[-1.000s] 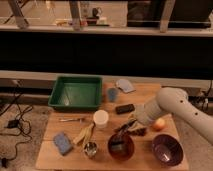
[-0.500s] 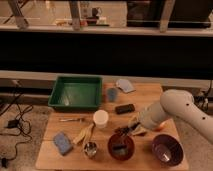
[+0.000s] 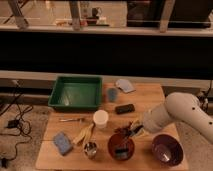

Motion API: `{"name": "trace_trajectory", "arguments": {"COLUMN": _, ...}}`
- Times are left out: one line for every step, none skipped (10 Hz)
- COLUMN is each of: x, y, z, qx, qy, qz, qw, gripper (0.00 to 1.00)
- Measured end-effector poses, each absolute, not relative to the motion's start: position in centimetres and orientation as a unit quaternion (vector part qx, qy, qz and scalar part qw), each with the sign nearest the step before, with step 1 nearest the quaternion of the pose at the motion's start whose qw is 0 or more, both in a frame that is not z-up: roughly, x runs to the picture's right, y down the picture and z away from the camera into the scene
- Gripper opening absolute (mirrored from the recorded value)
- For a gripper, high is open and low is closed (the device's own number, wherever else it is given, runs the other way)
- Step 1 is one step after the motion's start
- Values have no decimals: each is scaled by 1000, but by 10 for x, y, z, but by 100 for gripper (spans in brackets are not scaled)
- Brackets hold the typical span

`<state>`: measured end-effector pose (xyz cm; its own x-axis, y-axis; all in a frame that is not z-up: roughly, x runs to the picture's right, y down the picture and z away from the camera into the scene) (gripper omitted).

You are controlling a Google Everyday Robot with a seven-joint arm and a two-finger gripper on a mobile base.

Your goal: Wipe red bowl with brush

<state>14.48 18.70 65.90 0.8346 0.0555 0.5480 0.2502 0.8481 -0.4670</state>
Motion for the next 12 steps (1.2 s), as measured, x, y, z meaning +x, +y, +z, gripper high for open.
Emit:
{"name": "trace_trajectory", "arguments": {"x": 147, "y": 182, "z": 663, "qx": -268, "qy": -280, "qz": -53, "qw": 920, "gripper": 10}}
{"name": "trace_trajectory", "arguments": {"x": 149, "y": 176, "z": 668, "qx": -267, "qy": -278, "qz": -53, "qw": 921, "gripper": 10}}
{"name": "trace_trajectory", "arguments": {"x": 148, "y": 169, "z": 673, "qx": -264, "qy": -277, "qz": -55, "qw": 922, "gripper": 10}}
{"name": "trace_trajectory", "arguments": {"x": 147, "y": 159, "z": 679, "qx": -262, "qy": -276, "qz": -56, "qw": 923, "gripper": 10}}
{"name": "trace_trajectory", "arguments": {"x": 149, "y": 154, "z": 683, "qx": -260, "qy": -273, "qz": -56, "qw": 924, "gripper": 10}}
{"name": "trace_trajectory", "arguments": {"x": 150, "y": 149, "z": 686, "qx": -258, "qy": -270, "qz": -56, "qw": 926, "gripper": 10}}
{"name": "trace_trajectory", "arguments": {"x": 151, "y": 145, "z": 690, "qx": -257, "qy": -267, "qz": -55, "qw": 927, "gripper": 10}}
{"name": "trace_trajectory", "arguments": {"x": 150, "y": 142, "z": 693, "qx": -257, "qy": -267, "qz": -56, "qw": 927, "gripper": 10}}
{"name": "trace_trajectory", "arguments": {"x": 148, "y": 142, "z": 695, "qx": -258, "qy": -268, "qz": -58, "qw": 927, "gripper": 10}}
{"name": "trace_trajectory", "arguments": {"x": 147, "y": 144, "z": 696, "qx": -259, "qy": -269, "qz": -58, "qw": 926, "gripper": 10}}
{"name": "trace_trajectory", "arguments": {"x": 143, "y": 148, "z": 695, "qx": -260, "qy": -271, "qz": -60, "qw": 925, "gripper": 10}}
{"name": "trace_trajectory", "arguments": {"x": 142, "y": 154, "z": 692, "qx": -261, "qy": -273, "qz": -61, "qw": 924, "gripper": 10}}
